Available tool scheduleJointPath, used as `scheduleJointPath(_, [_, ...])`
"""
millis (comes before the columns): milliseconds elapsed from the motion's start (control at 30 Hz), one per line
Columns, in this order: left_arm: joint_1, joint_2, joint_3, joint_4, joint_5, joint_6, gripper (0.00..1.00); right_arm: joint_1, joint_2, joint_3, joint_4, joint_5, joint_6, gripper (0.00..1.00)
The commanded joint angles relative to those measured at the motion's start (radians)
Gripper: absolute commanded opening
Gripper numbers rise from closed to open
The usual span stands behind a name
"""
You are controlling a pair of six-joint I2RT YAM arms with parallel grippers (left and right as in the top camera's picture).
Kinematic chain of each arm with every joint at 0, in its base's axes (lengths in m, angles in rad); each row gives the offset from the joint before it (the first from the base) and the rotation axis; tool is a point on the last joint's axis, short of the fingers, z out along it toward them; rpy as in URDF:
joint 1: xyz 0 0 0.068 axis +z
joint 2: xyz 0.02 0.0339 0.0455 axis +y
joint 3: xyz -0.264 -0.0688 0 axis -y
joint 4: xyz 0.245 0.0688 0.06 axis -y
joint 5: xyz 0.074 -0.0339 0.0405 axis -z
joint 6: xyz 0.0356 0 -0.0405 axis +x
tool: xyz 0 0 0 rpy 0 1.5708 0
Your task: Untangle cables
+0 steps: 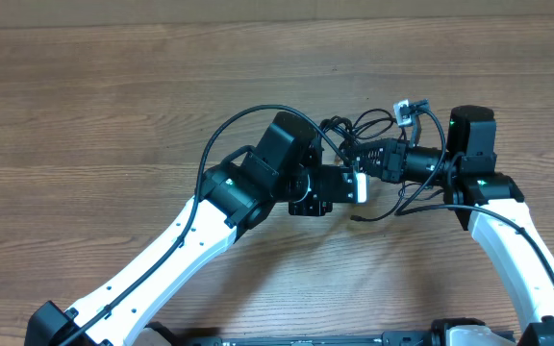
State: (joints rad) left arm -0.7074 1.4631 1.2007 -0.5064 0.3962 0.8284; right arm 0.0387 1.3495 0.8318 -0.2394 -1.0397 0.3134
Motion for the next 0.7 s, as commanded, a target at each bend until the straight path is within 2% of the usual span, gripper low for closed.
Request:
scheduleJointPath(0, [0.0, -0.039, 0.008, 0.028, 0.023, -0.026, 0.04, 0.0, -0.006, 0.026, -0.002, 0.003, -0.034, 0.04])
scheduleJointPath(367, [0.0, -0.039, 0.008, 0.149, -0.07, -0.173, 0.04, 0.0, -0.006, 0.026, -0.002, 0.003, -0.034, 0.04])
scheduleJointPath(667, [0.0, -0.039, 0.008, 0.174, -0.093, -0.2, 0.04, 0.0, -0.006, 0.026, -0.003, 0.018, -0.034, 0.04])
